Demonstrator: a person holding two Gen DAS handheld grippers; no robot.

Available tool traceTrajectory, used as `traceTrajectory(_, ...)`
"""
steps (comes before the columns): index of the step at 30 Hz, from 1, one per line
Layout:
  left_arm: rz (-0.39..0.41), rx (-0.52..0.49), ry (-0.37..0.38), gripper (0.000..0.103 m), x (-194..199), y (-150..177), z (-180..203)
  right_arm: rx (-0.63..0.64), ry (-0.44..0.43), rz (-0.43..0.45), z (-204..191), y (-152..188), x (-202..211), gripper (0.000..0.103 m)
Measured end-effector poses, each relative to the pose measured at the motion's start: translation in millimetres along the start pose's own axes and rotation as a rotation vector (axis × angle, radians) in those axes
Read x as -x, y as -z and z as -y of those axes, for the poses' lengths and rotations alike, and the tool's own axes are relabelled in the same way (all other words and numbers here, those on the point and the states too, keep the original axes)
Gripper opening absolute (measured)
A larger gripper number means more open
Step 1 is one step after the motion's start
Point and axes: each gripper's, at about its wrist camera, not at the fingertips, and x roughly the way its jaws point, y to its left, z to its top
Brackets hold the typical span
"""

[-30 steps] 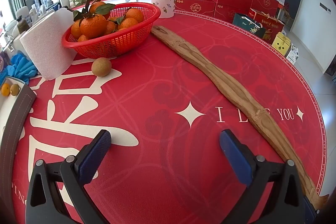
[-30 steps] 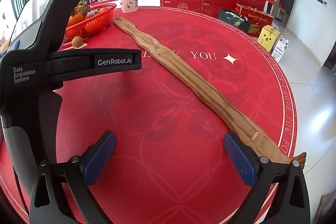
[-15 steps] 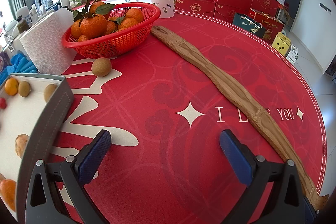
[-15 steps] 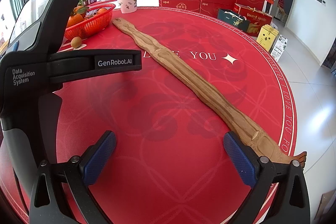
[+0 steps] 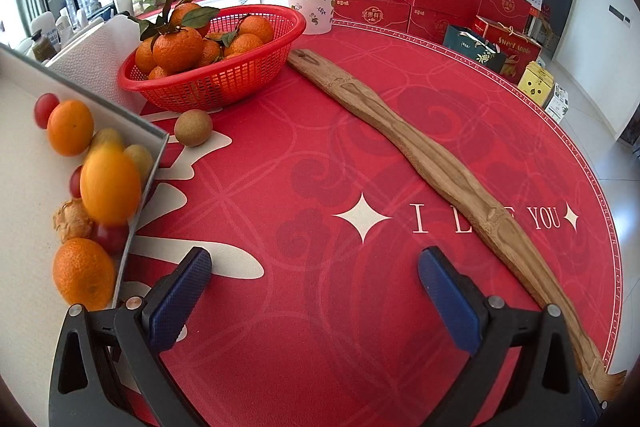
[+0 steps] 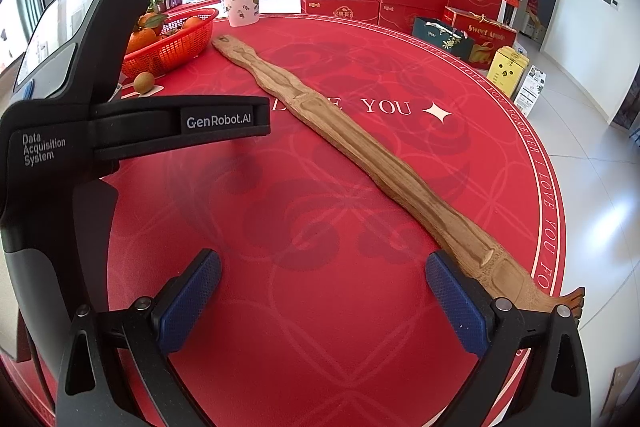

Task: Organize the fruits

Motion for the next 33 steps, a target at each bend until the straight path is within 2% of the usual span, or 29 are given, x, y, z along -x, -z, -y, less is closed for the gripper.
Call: traceTrajectory(33, 0.000, 0.000, 0.001, 0.103, -0.2, -2.7, -4.9, 0.002, -0.001, 0.004, -1.8, -0.3, 1.1, 0.103)
